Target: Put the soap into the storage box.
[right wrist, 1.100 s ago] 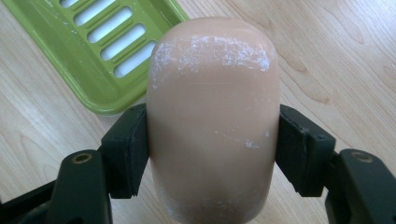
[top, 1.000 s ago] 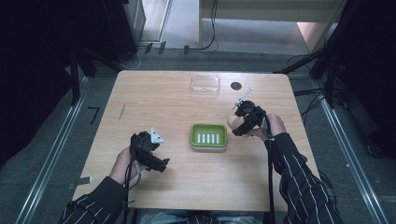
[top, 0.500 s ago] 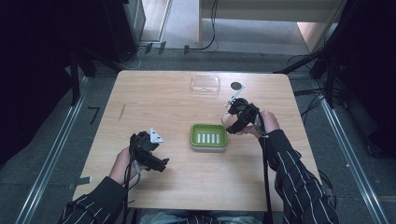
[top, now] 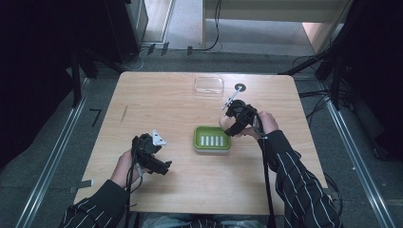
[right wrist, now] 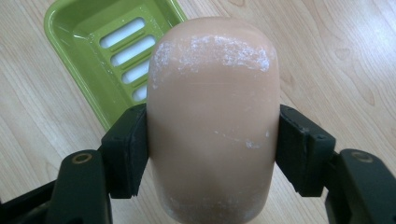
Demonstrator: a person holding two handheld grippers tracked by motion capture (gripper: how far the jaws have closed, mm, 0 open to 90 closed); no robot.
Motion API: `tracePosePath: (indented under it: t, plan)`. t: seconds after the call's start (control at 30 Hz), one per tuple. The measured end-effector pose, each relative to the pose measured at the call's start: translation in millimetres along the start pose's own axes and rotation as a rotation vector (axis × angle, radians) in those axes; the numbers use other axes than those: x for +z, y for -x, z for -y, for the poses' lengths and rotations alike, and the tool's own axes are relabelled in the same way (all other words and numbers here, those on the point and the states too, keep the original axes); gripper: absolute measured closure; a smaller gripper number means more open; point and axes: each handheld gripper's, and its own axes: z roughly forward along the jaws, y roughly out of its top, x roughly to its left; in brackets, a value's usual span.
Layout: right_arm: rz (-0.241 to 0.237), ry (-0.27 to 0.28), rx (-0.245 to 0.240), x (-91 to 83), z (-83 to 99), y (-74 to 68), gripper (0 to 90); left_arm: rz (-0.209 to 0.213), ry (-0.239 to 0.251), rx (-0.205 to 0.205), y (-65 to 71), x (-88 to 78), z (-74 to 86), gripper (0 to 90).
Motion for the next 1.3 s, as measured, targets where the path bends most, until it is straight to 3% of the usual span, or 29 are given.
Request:
tracePosePath:
  t: [0.67, 0.97, 1.3]
  plan:
    - [-0.016, 0.009, -0.064, 3.5, -11.6, -7.9, 33.8, 0.001, -0.004, 0.0, -0.2, 0.6, 0.0, 0.1]
    - [-0.039, 0.004, -0.127, 10.8, -20.4, -15.3, 33.8, 0.002, 0.0, -0.001, -0.6, 0.1, 0.8, 0.2]
    - [-0.04, 0.001, -0.151, 14.0, -21.6, -18.2, 33.8, 0.001, -0.002, -0.002, -0.5, -0.1, 1.4, 0.1]
